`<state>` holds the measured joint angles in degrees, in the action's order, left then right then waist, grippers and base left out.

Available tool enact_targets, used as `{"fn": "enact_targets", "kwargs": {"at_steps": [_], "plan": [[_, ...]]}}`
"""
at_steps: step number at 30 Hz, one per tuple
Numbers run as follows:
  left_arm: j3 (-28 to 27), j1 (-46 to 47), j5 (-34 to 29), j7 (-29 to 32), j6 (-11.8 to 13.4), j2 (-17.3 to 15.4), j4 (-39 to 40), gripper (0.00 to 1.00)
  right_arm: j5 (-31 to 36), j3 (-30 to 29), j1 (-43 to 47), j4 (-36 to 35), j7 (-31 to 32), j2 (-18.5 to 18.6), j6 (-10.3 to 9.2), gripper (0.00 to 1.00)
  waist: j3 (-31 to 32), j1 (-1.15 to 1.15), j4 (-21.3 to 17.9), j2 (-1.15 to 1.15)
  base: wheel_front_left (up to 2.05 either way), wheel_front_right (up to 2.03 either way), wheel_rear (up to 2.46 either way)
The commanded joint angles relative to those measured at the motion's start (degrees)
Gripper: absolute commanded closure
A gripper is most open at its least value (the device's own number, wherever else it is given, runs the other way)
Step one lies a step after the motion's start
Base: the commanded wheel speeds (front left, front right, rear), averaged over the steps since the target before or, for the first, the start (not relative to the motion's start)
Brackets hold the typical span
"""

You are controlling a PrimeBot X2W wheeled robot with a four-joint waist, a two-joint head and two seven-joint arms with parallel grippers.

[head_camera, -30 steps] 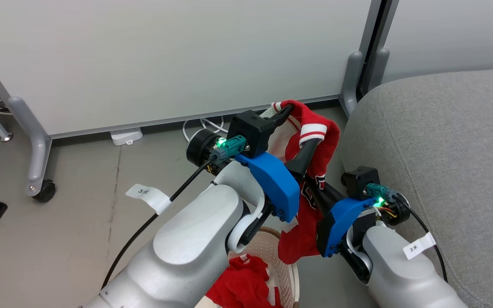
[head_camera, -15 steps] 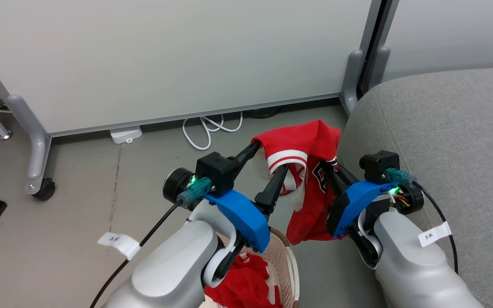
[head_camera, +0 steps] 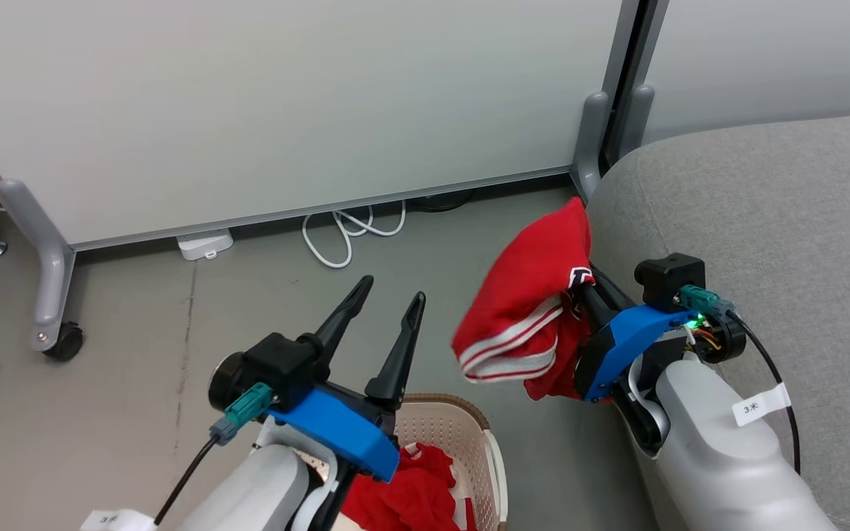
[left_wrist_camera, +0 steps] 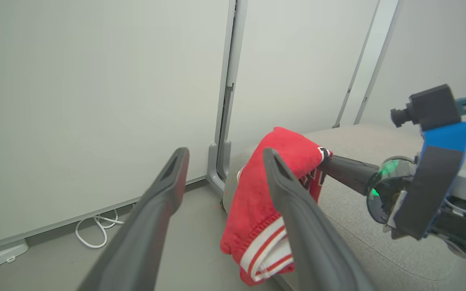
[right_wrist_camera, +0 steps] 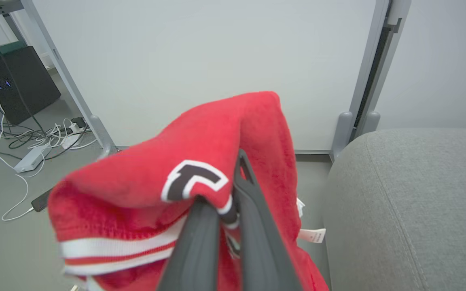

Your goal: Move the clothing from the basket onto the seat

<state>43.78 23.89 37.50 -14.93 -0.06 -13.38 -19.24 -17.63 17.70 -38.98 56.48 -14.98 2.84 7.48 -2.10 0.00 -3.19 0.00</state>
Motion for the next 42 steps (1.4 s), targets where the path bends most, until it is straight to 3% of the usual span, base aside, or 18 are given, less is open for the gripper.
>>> {"fn": "enact_targets", "kwargs": {"at_steps": [1, 10, 18, 31, 42], "plan": [[-3.22, -2.87, -1.91, -0.30, -0.78, -0.33, 2.42, 0.00, 0.39, -0.32, 1.08, -0.66, -0.29, 0.10, 0.03, 1.00, 0.08, 0.00, -0.34, 0.00, 0.00, 0.00, 0.00], [-14.49, -12.90, -10.63, -0.34, -4.03, 0.36, 6.08, 0.00, 1.46, -0.39, 2.35, -2.45, -0.27, 0.09, 0.03, 1.00, 0.11, 0.00, -2.48, 0.00, 0.00, 0.00, 0.00], [-21.30, -17.67, -16.62, -0.35, -5.77, 2.15, 6.29, 0.00, 2.35, -0.59, 3.11, -3.91, -0.27, 0.10, 0.03, 1.00, -0.50, 0.00, -5.05, 0.00, 0.00, 0.00, 0.00], [-25.25, -18.47, -20.18, -0.34, -7.25, 4.82, 6.81, 0.00, 3.40, -0.46, 4.19, -6.47, -0.27, 0.11, 0.03, 1.00, -1.88, 0.00, -10.43, 0.00, 0.00, 0.00, 0.00], [-28.39, -18.16, -21.33, -0.35, -7.51, 5.13, 7.46, 0.00, 4.60, 1.02, 8.50, -16.60, -0.27, 0.08, 0.03, 1.00, -3.32, 0.00, -18.00, 0.00, 0.00, 0.00, 0.00]]}}
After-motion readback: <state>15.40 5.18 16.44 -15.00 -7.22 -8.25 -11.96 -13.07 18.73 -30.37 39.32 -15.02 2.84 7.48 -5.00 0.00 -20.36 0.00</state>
